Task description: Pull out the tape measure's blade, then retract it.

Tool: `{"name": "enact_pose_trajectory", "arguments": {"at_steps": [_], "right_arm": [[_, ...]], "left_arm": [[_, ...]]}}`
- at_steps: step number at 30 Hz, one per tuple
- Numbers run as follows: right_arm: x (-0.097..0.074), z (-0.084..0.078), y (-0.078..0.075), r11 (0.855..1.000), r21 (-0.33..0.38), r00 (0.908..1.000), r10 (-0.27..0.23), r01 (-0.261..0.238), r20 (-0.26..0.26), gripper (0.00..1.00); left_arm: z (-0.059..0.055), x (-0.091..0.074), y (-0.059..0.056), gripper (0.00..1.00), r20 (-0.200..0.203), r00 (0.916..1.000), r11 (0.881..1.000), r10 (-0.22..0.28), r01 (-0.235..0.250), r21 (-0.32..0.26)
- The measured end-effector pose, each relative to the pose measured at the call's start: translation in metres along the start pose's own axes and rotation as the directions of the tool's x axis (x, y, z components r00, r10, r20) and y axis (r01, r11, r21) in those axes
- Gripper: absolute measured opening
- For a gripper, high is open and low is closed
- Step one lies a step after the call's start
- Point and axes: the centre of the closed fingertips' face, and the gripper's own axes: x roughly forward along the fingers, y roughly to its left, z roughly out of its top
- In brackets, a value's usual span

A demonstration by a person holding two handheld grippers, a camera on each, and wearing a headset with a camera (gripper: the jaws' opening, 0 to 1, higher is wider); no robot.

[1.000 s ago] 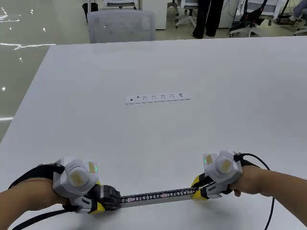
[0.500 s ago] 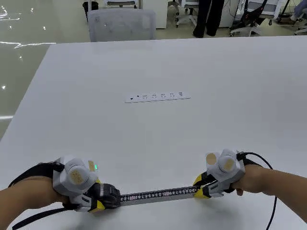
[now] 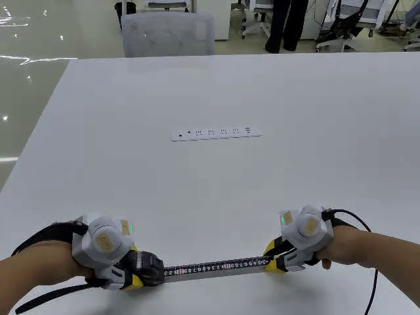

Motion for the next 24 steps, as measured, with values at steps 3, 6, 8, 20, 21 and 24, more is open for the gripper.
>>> {"name": "enact_pose_trajectory", "arguments": {"at_steps": [3,6,8,20,21,24], "right_arm": [[-0.0002,0.0006,0.0005,1.000,0.000,1.0000,0.000,0.000,-0.004,0.14],[-0.0003,0.0011,0.0012,1.000,0.000,0.9999,-0.003,0.003,-0.013,0.14],[-0.0002,0.0012,0.0013,1.000,-0.008,0.9998,-0.008,0.008,-0.020,0.14],[0.0011,0.0000,0.0002,1.000,-0.014,0.9991,-0.001,0.000,-0.043,0.14],[0.0007,0.0003,0.0007,1.000,-0.012,0.9991,0.000,0.000,-0.042,0.14],[0.0009,0.0004,0.0009,0.999,-0.037,0.9983,0.011,-0.013,-0.057,0.14]], "left_arm": [[0.0001,-0.0001,-0.0002,0.33,0.000,1.0000,1.000,0.000,0.000,0.003],[0.0002,-0.0002,-0.0006,0.33,0.003,1.0000,1.000,0.002,-0.002,0.002],[0.0004,0.0000,-0.0004,0.33,0.005,1.0000,1.000,0.001,-0.001,0.003],[-0.0003,0.0002,-0.0003,0.32,0.002,1.0000,1.000,0.000,0.000,0.018],[-0.0003,0.0003,-0.0003,0.32,0.001,1.0000,1.000,-0.001,0.001,0.018],[-0.0005,0.0004,-0.0002,0.32,-0.003,1.0000,1.000,-0.005,0.005,0.022]]}}
